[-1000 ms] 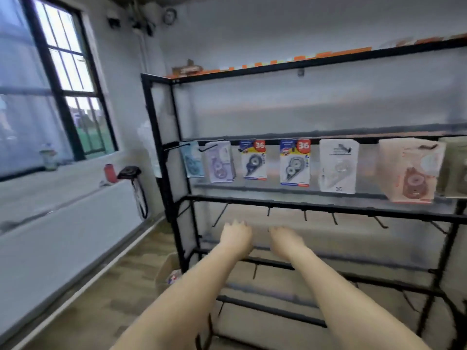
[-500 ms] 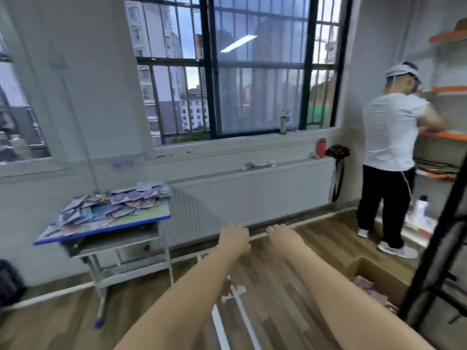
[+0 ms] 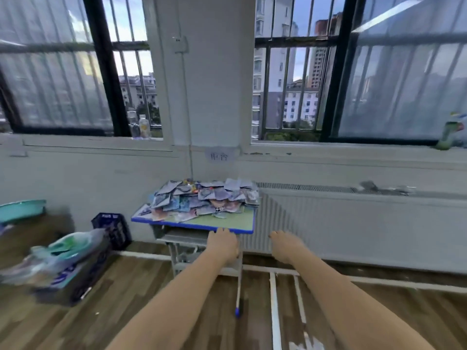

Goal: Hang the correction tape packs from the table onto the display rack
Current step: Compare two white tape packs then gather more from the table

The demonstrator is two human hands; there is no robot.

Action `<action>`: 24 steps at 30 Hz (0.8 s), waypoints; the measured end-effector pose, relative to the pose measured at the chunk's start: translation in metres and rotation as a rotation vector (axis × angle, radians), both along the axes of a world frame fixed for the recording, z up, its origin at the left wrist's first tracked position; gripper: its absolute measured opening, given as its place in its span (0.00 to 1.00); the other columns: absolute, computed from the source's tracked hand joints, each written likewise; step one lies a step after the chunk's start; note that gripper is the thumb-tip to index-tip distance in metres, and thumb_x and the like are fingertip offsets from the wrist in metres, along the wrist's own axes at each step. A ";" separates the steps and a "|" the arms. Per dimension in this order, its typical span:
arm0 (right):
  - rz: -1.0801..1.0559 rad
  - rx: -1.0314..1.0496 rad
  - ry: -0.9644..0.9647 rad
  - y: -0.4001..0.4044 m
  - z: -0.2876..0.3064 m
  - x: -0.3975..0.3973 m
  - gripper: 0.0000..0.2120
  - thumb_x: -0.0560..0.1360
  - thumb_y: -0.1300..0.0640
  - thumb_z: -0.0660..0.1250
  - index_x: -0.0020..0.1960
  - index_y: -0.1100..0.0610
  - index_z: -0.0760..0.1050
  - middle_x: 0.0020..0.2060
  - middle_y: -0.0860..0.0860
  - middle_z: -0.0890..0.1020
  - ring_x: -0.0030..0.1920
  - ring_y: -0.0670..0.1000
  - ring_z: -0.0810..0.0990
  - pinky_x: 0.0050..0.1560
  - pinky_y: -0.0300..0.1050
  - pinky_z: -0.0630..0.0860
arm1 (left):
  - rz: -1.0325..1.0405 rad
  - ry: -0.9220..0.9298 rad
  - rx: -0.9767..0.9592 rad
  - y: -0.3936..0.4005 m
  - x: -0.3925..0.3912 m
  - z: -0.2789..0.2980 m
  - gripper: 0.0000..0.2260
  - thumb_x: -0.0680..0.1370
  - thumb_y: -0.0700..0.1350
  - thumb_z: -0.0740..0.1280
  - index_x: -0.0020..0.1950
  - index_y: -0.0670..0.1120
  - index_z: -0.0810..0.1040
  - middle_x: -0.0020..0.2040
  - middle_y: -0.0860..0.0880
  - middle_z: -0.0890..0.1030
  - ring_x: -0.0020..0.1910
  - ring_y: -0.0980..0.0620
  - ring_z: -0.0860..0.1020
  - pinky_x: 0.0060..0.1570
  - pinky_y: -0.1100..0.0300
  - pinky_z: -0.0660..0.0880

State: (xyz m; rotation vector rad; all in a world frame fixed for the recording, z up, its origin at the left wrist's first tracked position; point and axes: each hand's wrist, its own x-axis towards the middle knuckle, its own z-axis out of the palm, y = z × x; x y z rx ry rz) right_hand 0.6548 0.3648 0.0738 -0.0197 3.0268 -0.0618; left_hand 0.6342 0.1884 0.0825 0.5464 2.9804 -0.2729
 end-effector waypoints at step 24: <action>-0.166 -0.117 -0.201 0.033 -0.076 -0.428 0.20 0.77 0.55 0.59 0.68 0.59 0.68 0.64 0.58 0.74 0.62 0.58 0.74 0.58 0.47 0.72 | -0.024 -0.170 0.085 0.007 -0.455 -0.065 0.21 0.80 0.53 0.61 0.69 0.43 0.70 0.66 0.41 0.74 0.63 0.42 0.73 0.59 0.51 0.70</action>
